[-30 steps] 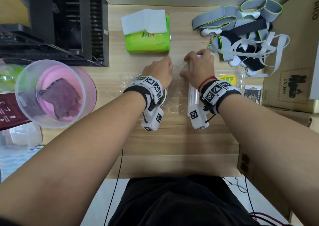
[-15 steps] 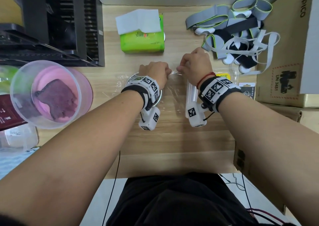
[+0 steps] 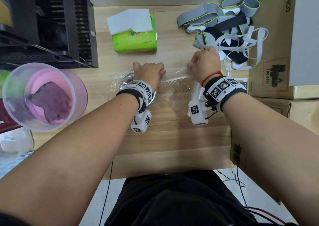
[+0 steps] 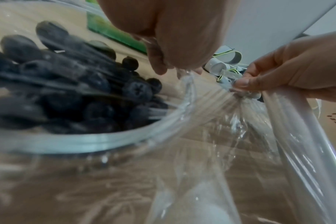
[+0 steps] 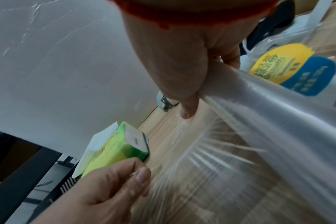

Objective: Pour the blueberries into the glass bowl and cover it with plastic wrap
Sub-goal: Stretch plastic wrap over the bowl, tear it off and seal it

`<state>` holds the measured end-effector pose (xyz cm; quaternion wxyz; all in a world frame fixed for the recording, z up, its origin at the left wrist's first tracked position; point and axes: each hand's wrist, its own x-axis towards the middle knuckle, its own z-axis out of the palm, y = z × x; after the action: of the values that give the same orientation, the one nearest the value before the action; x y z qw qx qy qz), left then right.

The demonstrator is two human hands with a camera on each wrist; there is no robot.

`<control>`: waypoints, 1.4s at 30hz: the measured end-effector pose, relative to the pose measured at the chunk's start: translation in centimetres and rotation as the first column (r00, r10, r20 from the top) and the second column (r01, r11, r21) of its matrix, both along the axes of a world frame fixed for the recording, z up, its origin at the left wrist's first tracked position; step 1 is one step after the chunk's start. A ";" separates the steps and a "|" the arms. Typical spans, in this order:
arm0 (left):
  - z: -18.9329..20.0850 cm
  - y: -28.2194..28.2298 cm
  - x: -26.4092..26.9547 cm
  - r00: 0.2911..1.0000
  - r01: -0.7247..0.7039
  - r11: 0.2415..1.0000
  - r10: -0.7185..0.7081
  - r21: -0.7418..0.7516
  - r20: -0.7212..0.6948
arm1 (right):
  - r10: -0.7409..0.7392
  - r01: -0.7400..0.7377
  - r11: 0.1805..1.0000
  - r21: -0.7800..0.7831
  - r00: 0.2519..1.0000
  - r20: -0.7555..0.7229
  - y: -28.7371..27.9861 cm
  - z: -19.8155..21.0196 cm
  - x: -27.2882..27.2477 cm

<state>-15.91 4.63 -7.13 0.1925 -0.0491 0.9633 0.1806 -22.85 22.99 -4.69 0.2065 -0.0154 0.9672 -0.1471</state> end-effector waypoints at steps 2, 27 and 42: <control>-0.2 0.0 0.1 1.000 0.005 1.000 -0.005 -0.001 -0.003 | -0.035 0.035 0.999 -0.003 0.999 -0.010 0.6 0.2 0.1; -0.3 0.2 1.3 0.996 -0.040 0.998 0.044 0.056 -0.079 | -0.375 0.374 0.927 -0.023 0.924 -0.071 7.7 0.4 2.1; 0.1 -2.2 3.1 0.984 -0.123 0.987 0.135 0.107 -0.118 | -0.423 0.423 0.906 -0.012 0.904 -0.064 7.9 0.5 4.1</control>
<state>-12.84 2.43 -7.07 0.1221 -0.0905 0.9580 0.2433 -18.77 30.92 -4.20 0.1380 0.1902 0.9539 -0.1866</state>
